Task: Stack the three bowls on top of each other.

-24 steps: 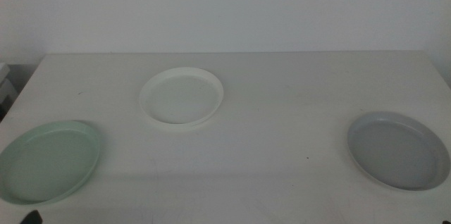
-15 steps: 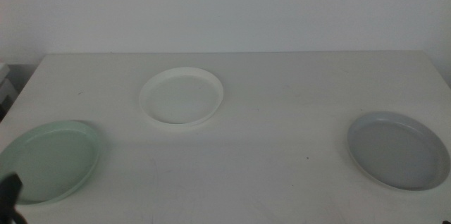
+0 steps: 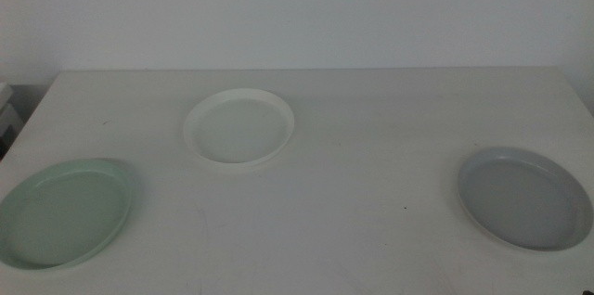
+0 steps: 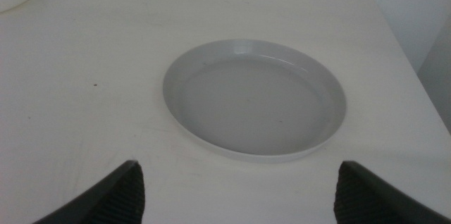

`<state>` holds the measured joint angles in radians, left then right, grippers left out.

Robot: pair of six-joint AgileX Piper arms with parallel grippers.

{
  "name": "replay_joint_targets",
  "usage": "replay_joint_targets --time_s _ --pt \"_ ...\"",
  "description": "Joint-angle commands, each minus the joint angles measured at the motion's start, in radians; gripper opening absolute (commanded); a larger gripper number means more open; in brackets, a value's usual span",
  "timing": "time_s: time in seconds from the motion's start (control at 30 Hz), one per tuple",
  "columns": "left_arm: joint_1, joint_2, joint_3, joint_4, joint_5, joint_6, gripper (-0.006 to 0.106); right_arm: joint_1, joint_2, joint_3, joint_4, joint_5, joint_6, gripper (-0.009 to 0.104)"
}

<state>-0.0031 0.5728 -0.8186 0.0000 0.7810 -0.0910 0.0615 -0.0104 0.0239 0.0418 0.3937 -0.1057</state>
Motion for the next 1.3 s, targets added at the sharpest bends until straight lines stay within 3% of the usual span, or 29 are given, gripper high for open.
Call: replay_joint_targets --time_s 0.0,0.3,0.97,1.27 --pt "-0.001 0.078 -0.116 0.006 0.024 -0.001 0.105 -0.008 -0.026 -0.002 -0.007 -0.074 -0.005 0.075" --pt "-0.001 0.358 -0.356 0.006 0.223 0.014 0.105 -0.008 -0.026 -0.002 -0.007 -0.074 -0.005 0.075" --pt "0.034 0.669 -0.357 0.025 0.188 0.068 0.105 -0.008 -0.026 -0.002 -0.007 -0.074 -0.005 0.075" --pt "0.313 0.798 -0.358 -0.193 0.195 0.391 0.105 -0.008 -0.026 -0.002 -0.007 -0.074 -0.005 0.075"
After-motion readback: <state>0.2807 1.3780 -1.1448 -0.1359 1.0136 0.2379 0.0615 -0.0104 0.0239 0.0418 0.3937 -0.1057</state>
